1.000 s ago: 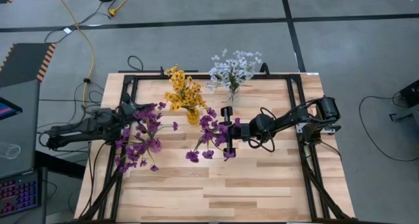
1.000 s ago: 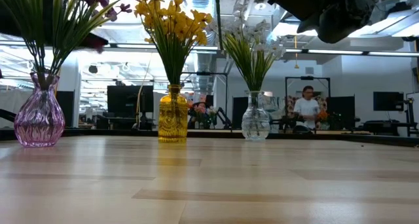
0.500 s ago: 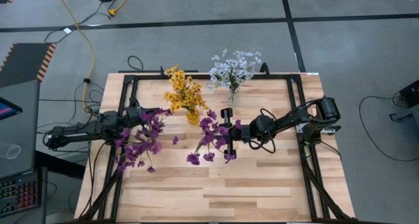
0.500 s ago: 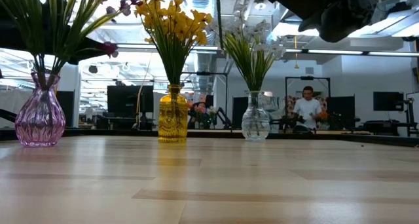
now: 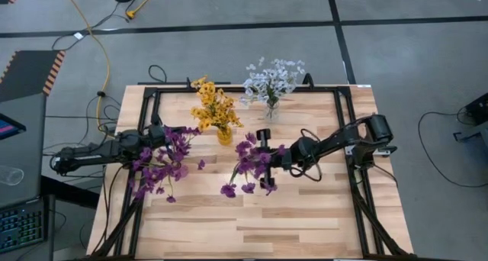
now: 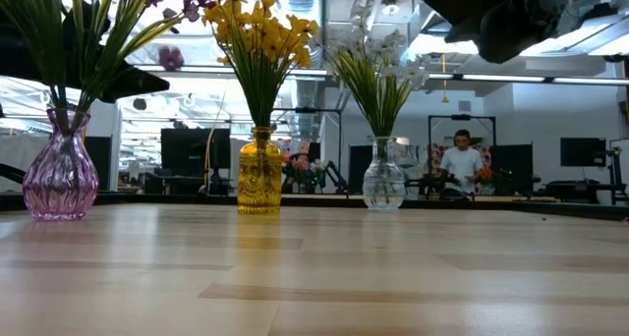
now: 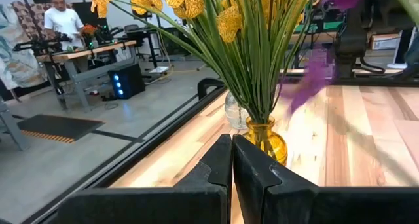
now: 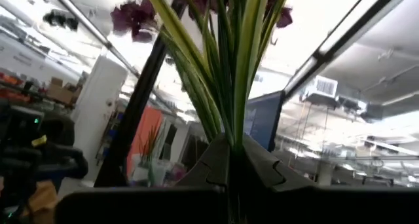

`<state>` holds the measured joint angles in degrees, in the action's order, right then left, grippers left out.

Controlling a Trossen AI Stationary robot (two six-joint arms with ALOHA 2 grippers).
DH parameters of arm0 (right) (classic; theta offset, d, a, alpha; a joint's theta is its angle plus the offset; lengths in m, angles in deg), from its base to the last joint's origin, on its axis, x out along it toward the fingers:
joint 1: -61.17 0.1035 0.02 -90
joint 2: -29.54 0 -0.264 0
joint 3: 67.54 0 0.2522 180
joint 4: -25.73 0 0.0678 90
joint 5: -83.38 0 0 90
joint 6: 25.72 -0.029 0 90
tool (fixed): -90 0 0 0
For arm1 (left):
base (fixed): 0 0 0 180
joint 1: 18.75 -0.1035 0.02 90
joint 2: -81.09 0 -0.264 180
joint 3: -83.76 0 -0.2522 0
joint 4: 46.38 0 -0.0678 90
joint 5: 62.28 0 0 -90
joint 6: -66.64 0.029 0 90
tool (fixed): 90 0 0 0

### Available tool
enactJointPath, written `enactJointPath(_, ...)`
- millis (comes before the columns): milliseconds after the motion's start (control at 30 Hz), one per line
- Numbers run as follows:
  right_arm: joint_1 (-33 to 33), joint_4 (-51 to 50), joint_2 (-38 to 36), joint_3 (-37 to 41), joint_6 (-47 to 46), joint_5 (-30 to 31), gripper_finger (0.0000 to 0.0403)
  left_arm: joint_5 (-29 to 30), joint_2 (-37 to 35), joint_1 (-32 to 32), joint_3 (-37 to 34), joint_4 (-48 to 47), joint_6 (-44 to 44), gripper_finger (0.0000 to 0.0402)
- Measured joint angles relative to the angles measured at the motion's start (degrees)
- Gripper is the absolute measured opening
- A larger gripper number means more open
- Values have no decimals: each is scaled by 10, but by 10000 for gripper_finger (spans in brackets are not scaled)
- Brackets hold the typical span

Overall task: Sort flowers into vase by color
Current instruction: Put the violet flowers into the violet vase

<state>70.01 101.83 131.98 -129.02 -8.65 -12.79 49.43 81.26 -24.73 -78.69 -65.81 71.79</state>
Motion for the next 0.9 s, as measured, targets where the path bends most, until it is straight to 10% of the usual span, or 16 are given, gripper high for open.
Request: enactJointPath(900, 5, -5, 432, -596, -85, 29, 42, -65, 1, 0, 0, -10, -23, 0)
